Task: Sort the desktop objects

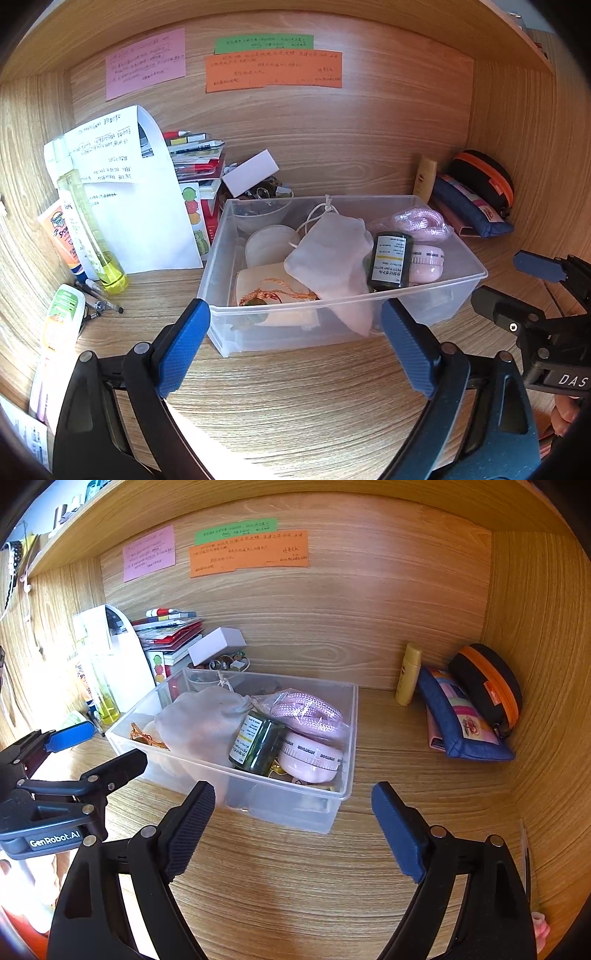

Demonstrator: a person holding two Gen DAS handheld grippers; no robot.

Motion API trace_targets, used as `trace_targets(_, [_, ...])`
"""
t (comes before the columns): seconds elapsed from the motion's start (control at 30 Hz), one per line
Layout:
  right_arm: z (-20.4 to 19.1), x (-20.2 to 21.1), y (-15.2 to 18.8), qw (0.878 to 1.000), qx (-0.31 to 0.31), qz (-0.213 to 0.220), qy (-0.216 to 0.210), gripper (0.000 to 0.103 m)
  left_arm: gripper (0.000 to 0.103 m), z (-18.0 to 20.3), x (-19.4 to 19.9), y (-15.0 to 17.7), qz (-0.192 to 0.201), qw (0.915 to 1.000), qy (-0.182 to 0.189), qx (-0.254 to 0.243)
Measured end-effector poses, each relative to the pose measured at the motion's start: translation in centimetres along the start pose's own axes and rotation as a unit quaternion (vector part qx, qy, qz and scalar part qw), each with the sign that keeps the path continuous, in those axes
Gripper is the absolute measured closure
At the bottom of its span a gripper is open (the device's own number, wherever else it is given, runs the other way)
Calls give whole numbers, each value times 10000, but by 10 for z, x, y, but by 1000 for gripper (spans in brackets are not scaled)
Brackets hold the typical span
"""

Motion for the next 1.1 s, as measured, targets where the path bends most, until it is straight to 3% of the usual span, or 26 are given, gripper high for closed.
trace_targets(1.1, [-4,0,0,10000,24,-39,-39,18,7,-1,1,-2,13,10000,22,34])
Point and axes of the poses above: each gripper's, at about its wrist camera, not at the fingertips, and x roughly against the way its jaws point, z to its right, y to its underside, the point moved 3 cm from there along -x, roughly the way its jaws point, and after that the axes turned 11 degrees about -x, right-handed, at the moved point
